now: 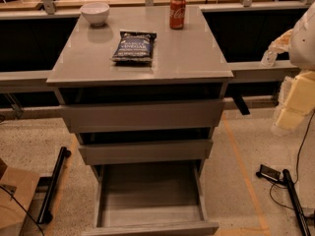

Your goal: Place blue chip bag into bottom drawer

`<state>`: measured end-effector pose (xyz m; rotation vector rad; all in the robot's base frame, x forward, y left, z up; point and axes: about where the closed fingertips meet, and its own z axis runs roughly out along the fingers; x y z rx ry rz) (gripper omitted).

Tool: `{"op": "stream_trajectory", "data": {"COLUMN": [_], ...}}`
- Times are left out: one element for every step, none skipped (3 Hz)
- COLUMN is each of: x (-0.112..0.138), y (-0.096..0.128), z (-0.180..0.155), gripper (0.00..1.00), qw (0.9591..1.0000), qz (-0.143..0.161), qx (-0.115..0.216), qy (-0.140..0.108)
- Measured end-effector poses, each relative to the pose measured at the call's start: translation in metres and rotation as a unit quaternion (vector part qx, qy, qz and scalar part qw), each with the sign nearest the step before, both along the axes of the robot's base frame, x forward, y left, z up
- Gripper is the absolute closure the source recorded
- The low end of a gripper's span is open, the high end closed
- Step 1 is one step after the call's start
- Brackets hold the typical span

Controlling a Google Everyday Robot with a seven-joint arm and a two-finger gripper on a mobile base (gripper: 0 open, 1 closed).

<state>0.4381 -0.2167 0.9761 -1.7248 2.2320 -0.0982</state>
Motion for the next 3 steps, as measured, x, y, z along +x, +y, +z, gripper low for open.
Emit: {"op": "stream_trajectory", "data": {"x": [0.0089,0.0091,0.0101], "y": [0.0103,0.0103,0.0029], "z": [-0.0107,-0.0109,-0.0138], "gripper": [0.00,0.00,0.00], "qw": [0.9999,0.9999,0.9983], "qz": [0.007,0.007,-0.020], "qx": [0.009,0.009,0.055], "qy": [0.010,0.010,-0.004]}}
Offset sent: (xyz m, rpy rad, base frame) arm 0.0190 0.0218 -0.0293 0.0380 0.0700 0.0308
